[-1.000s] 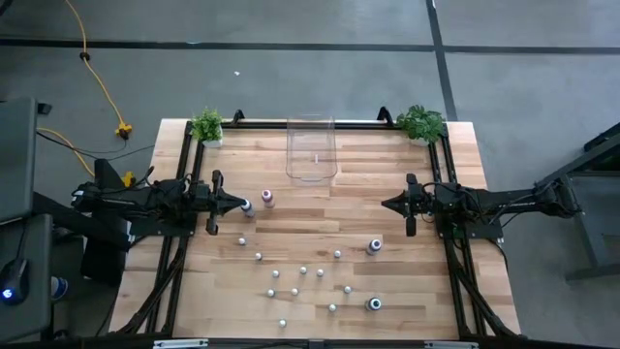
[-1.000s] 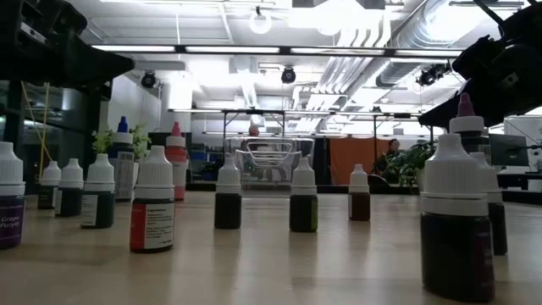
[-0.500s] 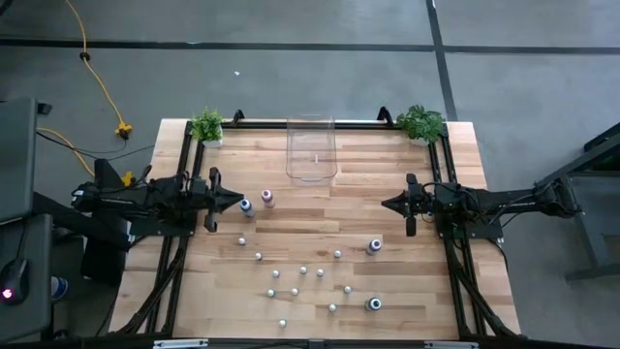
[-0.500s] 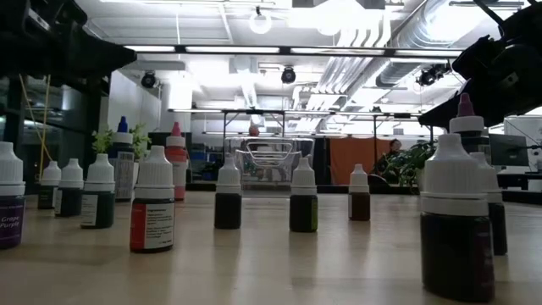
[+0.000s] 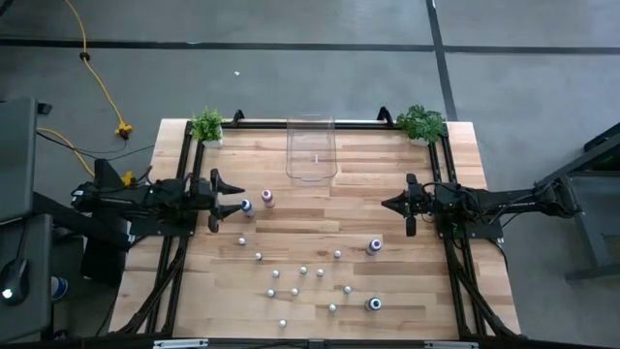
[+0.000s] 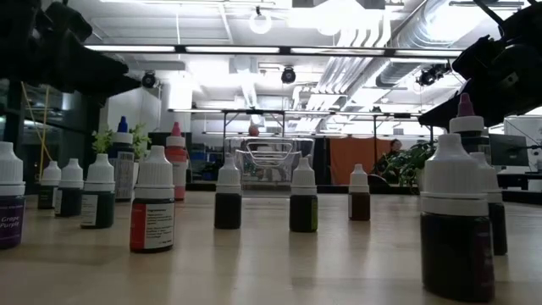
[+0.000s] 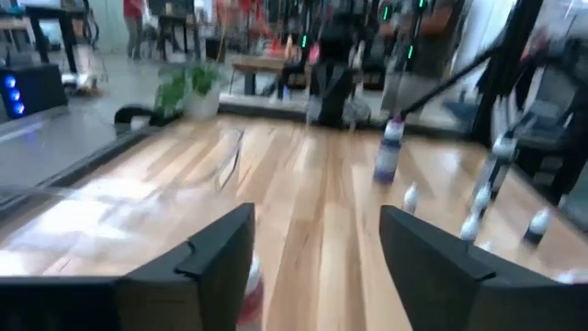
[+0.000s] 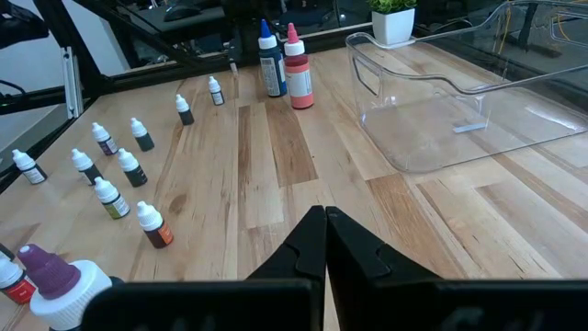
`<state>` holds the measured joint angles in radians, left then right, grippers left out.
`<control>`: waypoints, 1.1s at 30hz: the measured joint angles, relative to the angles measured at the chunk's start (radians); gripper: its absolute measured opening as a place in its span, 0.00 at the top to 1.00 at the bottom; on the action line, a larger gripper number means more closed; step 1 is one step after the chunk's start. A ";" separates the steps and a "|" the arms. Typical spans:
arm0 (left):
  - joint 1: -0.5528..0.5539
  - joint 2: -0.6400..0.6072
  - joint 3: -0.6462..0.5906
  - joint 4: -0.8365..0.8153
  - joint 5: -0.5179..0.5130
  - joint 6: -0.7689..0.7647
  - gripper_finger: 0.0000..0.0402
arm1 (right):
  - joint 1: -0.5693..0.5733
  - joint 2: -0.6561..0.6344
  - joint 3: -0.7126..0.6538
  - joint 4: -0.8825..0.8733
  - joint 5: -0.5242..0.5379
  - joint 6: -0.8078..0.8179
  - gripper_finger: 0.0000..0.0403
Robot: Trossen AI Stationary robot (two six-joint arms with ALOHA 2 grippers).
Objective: Pick & Place food coloring
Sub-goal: Put the large blue food coloring into the transparent bin
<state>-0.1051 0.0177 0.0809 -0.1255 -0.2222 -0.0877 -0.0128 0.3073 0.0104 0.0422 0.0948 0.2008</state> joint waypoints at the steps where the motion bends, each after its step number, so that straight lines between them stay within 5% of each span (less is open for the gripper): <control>1: 0.000 0.000 0.018 -0.047 -0.006 0.004 0.41 | 0.000 0.000 0.000 0.000 0.000 0.000 1.00; 11: 0.000 0.207 0.363 -0.242 -0.058 -0.002 0.39 | 0.000 0.000 0.000 0.000 0.000 0.000 1.00; 25: 0.000 0.998 1.120 -0.922 0.017 -0.041 0.39 | 0.000 0.000 0.000 0.000 0.000 0.000 1.00; 33: 0.000 1.350 1.506 -1.268 0.032 -0.048 0.39 | 0.000 0.000 0.000 0.001 0.000 0.000 1.00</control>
<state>-0.1051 1.3681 1.5874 -1.3937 -0.1903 -0.1358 -0.0126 0.3073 0.0101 0.0433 0.0948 0.2008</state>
